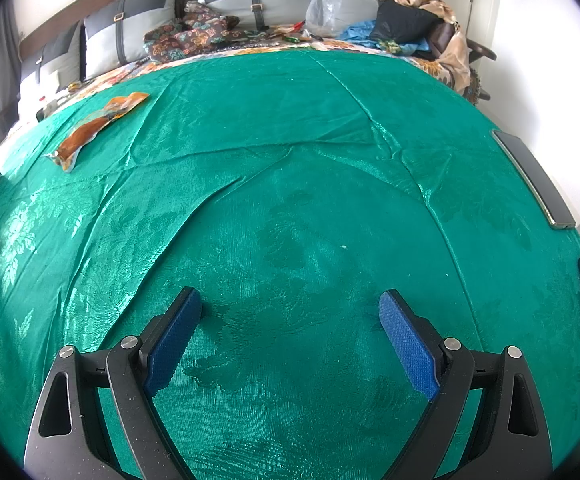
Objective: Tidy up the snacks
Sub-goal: 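Grasp the clear orange sausage pack with the right tool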
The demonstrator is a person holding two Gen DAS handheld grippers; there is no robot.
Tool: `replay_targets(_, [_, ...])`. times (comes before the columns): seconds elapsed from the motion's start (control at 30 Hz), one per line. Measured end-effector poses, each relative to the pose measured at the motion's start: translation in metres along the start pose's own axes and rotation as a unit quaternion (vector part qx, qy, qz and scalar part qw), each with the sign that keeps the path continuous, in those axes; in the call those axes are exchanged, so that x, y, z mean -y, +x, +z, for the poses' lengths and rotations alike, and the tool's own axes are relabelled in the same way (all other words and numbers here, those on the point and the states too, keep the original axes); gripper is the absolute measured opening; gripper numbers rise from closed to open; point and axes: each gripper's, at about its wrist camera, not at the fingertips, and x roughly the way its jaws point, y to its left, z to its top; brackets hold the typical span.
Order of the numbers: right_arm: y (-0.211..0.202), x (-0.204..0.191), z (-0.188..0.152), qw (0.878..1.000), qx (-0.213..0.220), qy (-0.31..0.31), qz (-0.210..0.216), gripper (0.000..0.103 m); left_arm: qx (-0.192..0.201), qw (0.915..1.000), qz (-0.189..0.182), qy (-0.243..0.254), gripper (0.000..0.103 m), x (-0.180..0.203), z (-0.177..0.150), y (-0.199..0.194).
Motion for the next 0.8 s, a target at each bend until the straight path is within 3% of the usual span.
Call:
replay_targets(0.3, [0.000, 0.000, 0.002, 1.000, -0.001, 0.000, 0.002, 0.093, 0.000, 1.0000, 0.000, 0.000, 0.103, 0.000, 0.000, 0.000])
replay_targets(0.37, [0.000, -0.004, 0.012, 1.000, -0.008, 0.000, -0.005, 0.091, 0.000, 1.0000, 0.000, 0.000, 0.103, 0.000, 0.000, 0.000])
replay_targets(0.43, [0.001, -0.016, 0.035, 1.000, -0.004, 0.013, 0.020, 0.091, 0.000, 1.0000, 0.000, 0.000, 0.103, 0.000, 0.000, 0.000])
replay_targets(0.67, [0.056, -0.129, 0.148, 0.983, -0.070, 0.057, 0.157, 0.091, 0.000, 1.0000, 0.000, 0.000, 0.103, 0.000, 0.000, 0.001])
replay_targets(0.8, [0.099, -0.207, 0.178, 0.980, -0.114, 0.053, 0.155, 0.091, 0.001, 1.0000, 0.000, -0.001, 0.103, 0.000, 0.000, 0.001])
